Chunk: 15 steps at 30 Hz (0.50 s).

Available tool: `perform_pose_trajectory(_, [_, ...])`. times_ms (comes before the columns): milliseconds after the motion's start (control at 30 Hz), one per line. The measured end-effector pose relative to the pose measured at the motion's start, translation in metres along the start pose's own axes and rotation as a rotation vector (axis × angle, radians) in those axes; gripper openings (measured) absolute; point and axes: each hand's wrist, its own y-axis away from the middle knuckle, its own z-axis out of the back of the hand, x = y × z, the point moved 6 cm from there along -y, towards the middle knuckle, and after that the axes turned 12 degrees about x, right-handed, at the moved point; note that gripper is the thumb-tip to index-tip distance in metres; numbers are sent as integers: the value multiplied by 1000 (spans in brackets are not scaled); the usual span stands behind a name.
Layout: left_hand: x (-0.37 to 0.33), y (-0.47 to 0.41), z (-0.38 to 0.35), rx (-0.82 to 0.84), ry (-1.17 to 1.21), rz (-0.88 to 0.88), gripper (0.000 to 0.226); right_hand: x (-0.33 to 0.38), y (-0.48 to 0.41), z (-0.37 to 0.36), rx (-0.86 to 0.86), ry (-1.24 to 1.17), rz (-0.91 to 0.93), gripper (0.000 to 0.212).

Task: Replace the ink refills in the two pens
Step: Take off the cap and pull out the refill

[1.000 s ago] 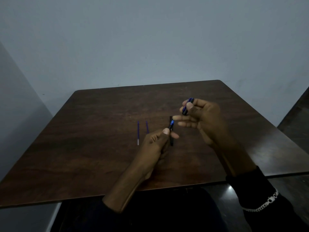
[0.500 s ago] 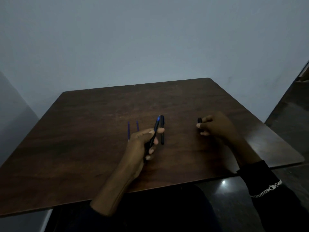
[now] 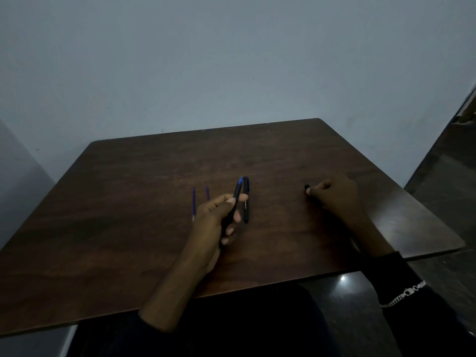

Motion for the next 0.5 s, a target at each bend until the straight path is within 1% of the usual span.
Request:
perform_pose_trajectory(133, [2,-1,0,-2,-11,-2,34,3,4,-2,-21,50,43,19])
perform_pose_trajectory(500, [2,-1,0,3,-85,-16,30,12,16,5,-2,-19,57,29])
